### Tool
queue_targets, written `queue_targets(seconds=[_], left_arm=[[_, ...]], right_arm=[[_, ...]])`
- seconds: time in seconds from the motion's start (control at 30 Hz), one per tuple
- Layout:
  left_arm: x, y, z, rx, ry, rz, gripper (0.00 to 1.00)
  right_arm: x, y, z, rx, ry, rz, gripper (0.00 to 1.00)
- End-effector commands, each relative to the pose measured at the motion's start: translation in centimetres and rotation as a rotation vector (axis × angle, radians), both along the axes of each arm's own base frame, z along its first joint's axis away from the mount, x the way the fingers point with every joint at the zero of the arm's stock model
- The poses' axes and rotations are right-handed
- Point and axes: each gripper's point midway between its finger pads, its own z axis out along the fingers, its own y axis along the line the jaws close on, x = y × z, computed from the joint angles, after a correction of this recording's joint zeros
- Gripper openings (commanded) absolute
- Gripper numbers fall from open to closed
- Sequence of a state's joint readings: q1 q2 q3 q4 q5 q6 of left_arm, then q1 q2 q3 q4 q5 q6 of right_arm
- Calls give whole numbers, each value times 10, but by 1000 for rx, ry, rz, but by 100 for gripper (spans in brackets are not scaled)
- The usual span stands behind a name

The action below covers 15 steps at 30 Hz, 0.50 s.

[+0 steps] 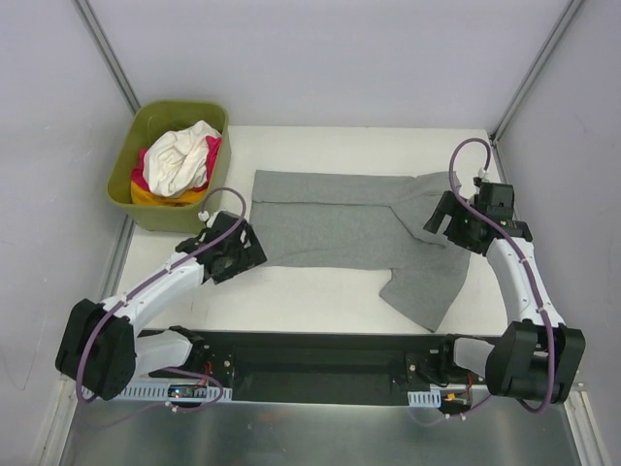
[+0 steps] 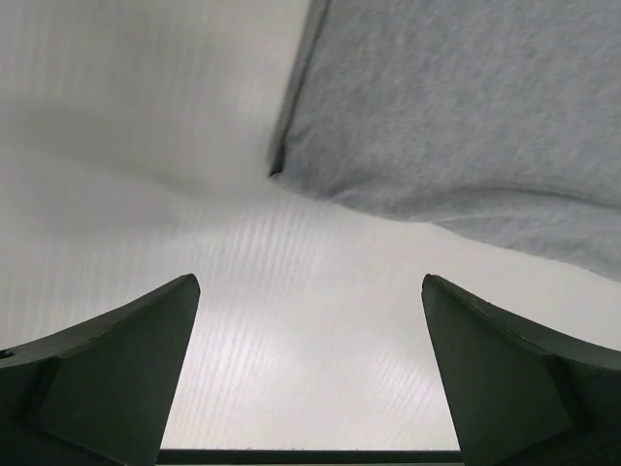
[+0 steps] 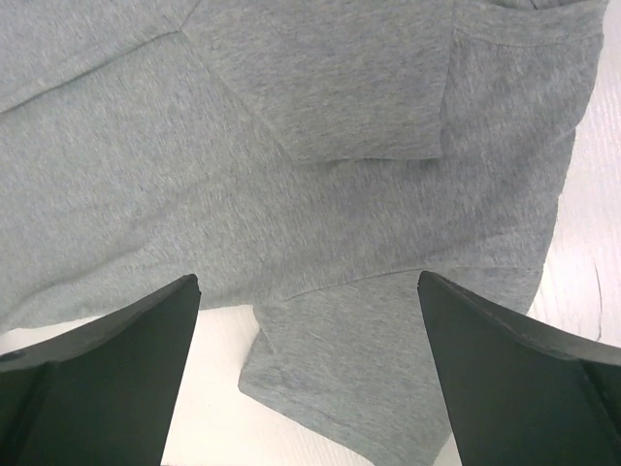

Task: Fold and stack the t-shirts
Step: Fold the flattened tshirt in 1/3 of the way, then grap the side of the flattened tshirt closest away from the robot with both arms

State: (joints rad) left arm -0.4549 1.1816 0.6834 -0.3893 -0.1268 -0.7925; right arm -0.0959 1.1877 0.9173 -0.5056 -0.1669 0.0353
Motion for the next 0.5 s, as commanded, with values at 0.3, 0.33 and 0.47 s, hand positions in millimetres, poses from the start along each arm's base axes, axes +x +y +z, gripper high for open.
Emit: queue_targets(seconds=[0.3, 0.33, 0.47], left_arm=[[2, 31, -46, -26, 147, 249, 88], [5, 31, -48, -29, 147, 251, 87], [3, 29, -60, -29, 196, 248, 81]], right_arm=[[16, 3, 17, 21, -94, 7, 100], [16, 2, 17, 16, -95, 3, 100], [16, -2, 19, 1, -91, -7, 100]])
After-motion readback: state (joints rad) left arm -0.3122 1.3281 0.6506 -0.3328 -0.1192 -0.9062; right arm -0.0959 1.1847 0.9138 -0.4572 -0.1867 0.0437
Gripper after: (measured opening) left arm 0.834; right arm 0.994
